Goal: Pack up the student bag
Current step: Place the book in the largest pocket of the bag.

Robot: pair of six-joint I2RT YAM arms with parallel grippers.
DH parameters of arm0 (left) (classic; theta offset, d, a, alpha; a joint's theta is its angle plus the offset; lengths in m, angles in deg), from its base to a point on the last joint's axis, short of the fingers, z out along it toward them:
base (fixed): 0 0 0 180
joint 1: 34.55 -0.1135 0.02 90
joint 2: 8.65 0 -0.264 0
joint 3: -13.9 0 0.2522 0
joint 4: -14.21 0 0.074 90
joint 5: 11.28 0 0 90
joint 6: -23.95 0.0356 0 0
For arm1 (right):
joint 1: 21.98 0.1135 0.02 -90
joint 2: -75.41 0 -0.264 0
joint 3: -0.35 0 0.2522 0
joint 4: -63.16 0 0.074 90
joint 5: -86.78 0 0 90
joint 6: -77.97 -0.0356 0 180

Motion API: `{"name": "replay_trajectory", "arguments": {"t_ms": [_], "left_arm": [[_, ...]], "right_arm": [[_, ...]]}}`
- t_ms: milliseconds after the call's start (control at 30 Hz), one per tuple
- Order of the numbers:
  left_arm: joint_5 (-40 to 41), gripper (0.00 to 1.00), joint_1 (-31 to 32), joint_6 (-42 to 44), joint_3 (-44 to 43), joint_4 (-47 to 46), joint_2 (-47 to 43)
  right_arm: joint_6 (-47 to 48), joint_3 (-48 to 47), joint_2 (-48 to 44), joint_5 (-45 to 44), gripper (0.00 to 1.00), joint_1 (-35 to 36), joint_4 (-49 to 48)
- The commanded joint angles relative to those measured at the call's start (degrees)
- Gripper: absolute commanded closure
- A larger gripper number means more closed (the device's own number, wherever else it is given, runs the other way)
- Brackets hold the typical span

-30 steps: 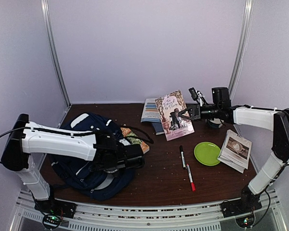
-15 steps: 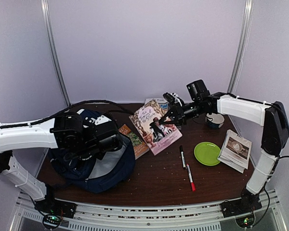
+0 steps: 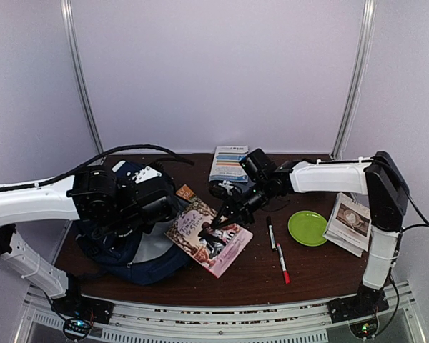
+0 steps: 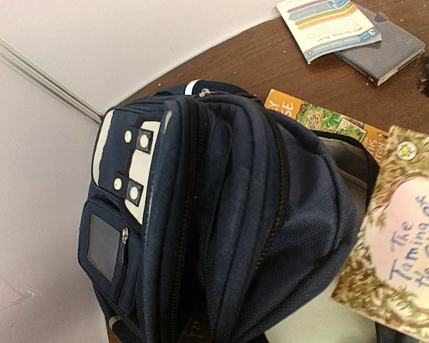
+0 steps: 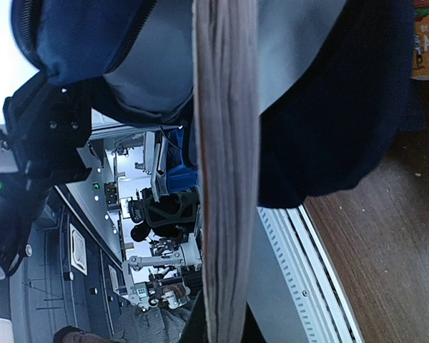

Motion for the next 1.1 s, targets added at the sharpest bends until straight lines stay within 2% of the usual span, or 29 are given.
{"name": "replay_trajectory", "arguments": {"t_ms": [0, 67, 200, 233, 267, 400, 500, 667, 1067], "left_arm": [[5.47, 1.0, 0.34, -0.36, -1.53, -6.82, -1.94], [6.06, 1.0, 1.02, 0.0, -1.61, -7.79, -2.32], [6.03, 1.0, 1.84, -0.31, -1.91, -9.12, -2.85], [5.88, 1.0, 2.04, 0.19, -1.81, -9.87, -3.02], [5.87, 1.0, 2.22, 0.48, -1.85, -10.17, -3.12], [6.16, 1.0, 2.69, 0.74, -2.42, -10.23, -3.11], [6.69, 1.0, 3.25, 0.95, -2.53, -10.16, -3.3], [6.54, 1.0, 4.15, 0.69, -2.02, -10.14, -4.21], [5.93, 1.0, 5.58, 0.34, -1.81, -10.06, -4.23]], "right_arm": [[-6.62, -8.68, 5.7, -0.51, 1.0, 2.46, -4.5], [-17.81, -9.79, 8.99, -0.5, 1.0, 3.28, -16.66], [-53.72, -8.22, 16.45, -2.43, 1.0, 4.71, -60.02], [-61.58, -9.1, 19.18, -3.1, 1.0, 5.25, -68.66], [-65.96, -10.49, 21.09, -3.88, 1.0, 5.85, -72.98], [-56.14, -16.75, 23.9, -5.59, 1.0, 8.23, -59.12], [-56.51, -19.25, 26.54, -7.6, 1.0, 8.75, -57.7], [-50.22, -22.66, 30.22, -9.28, 1.0, 8.76, -48.85], [-44.18, -28.14, 36.48, -14.27, 1.0, 9.81, -40.46]]}}
